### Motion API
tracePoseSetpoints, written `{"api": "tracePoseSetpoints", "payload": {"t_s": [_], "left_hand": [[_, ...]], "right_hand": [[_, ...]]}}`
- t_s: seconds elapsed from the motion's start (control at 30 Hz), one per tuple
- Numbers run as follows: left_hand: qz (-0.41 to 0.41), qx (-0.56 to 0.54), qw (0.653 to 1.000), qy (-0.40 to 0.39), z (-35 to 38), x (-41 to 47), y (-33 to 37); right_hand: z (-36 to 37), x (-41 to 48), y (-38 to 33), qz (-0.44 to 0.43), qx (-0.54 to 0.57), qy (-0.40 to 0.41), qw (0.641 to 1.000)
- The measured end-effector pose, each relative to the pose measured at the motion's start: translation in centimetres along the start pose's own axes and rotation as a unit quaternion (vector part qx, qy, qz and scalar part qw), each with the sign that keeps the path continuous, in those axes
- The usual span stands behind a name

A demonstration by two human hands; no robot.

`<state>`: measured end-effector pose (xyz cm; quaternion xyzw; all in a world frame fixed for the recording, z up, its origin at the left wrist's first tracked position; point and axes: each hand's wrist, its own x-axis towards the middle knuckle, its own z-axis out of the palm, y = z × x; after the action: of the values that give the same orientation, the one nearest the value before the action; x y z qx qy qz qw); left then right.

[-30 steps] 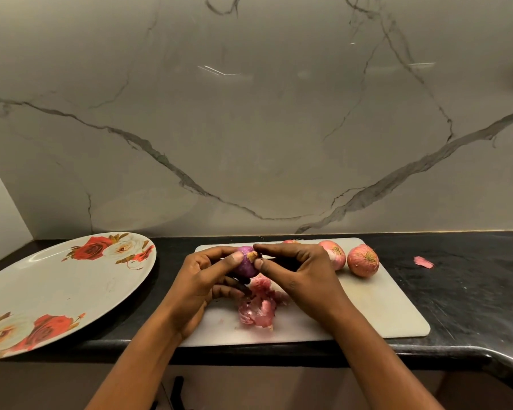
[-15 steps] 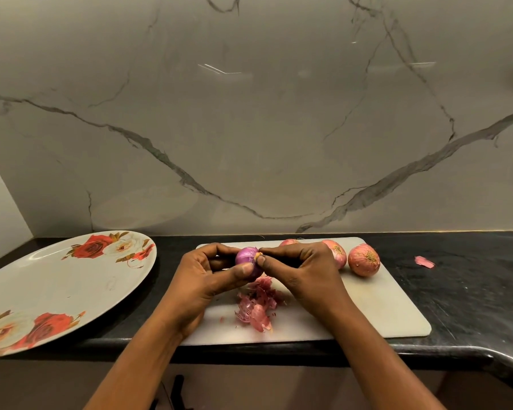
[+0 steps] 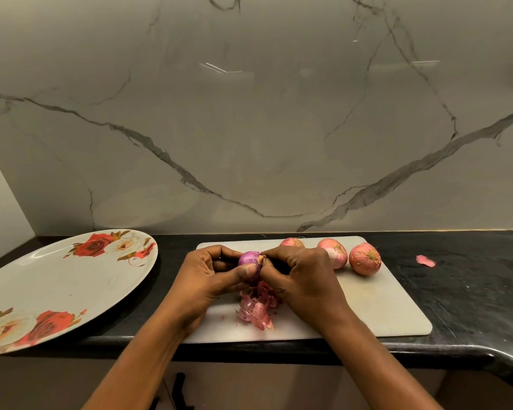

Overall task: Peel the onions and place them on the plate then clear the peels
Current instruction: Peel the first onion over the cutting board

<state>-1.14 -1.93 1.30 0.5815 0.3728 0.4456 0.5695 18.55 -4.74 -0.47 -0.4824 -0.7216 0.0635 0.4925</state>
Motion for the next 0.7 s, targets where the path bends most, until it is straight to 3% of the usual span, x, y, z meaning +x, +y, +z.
{"api": "tracePoseSetpoints", "payload": {"t_s": [0.23,0.53,0.7], "left_hand": [[-0.007,-0.006,1.0,-0.02,-0.19,-0.2,0.15],[-0.014,-0.094,0.995,-0.006,-0.73,0.18,-0.02],[-0.007,-0.086,0.996,-0.014,-0.83,0.19,-0.08]], "right_hand": [[0.06,0.04,0.04,-0.053,-0.092,0.02,0.994],[-0.45,0.02,0.06,0.046,0.102,0.013,0.994],[-0.52,0.18,0.07,0.053,0.137,0.005,0.989]]}}
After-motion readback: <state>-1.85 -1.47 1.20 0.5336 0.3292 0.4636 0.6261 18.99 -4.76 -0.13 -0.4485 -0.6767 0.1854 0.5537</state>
